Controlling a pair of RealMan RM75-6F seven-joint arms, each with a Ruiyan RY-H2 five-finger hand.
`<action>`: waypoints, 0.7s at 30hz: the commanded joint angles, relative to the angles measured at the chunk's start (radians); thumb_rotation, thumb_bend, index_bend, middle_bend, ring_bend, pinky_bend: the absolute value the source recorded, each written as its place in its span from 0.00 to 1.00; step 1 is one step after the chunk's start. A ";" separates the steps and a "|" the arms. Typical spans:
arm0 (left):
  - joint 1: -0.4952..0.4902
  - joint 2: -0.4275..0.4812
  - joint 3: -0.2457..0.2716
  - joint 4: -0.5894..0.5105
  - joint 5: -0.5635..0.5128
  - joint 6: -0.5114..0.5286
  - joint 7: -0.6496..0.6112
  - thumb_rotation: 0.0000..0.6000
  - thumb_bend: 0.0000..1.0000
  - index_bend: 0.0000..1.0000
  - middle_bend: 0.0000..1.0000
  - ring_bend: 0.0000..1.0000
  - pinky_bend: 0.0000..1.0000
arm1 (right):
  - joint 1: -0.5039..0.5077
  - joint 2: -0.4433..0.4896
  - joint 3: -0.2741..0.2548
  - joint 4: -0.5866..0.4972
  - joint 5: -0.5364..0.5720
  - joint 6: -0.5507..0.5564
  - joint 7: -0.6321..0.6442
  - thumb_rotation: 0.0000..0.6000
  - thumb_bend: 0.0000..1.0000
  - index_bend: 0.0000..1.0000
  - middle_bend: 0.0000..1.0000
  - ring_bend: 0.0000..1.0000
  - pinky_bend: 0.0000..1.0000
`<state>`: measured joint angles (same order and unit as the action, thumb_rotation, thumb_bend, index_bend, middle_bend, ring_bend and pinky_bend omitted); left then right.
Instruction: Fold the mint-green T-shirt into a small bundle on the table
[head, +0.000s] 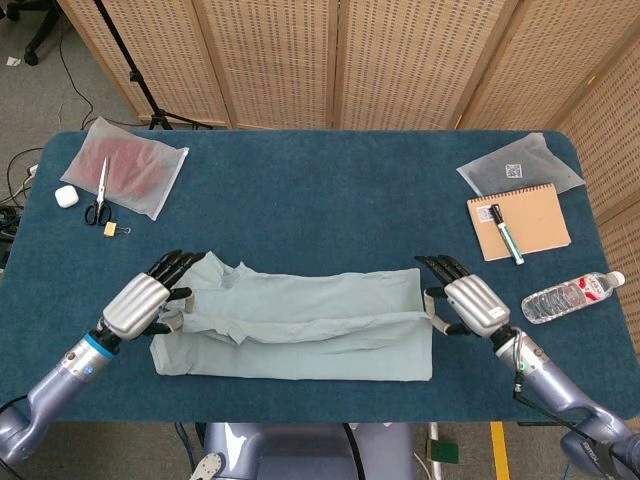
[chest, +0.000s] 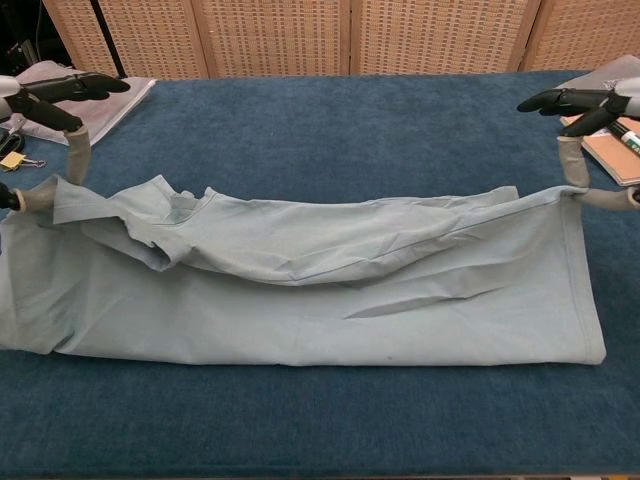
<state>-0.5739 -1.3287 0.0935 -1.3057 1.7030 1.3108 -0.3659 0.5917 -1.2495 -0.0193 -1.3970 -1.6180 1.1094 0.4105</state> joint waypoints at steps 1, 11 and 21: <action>-0.044 -0.019 -0.040 0.005 -0.060 -0.090 0.015 1.00 0.57 0.72 0.00 0.00 0.00 | 0.037 -0.047 0.029 0.058 0.047 -0.074 -0.005 1.00 0.67 0.68 0.05 0.00 0.04; -0.079 -0.061 -0.070 0.088 -0.115 -0.194 -0.028 1.00 0.59 0.72 0.00 0.00 0.00 | 0.093 -0.139 0.061 0.196 0.106 -0.190 0.021 1.00 0.67 0.68 0.05 0.00 0.04; -0.088 -0.097 -0.082 0.172 -0.122 -0.212 -0.094 1.00 0.59 0.72 0.00 0.00 0.00 | 0.123 -0.200 0.079 0.291 0.140 -0.248 0.015 1.00 0.67 0.68 0.05 0.00 0.04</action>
<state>-0.6610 -1.4197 0.0143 -1.1418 1.5808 1.0968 -0.4536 0.7116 -1.4439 0.0566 -1.1127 -1.4834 0.8665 0.4276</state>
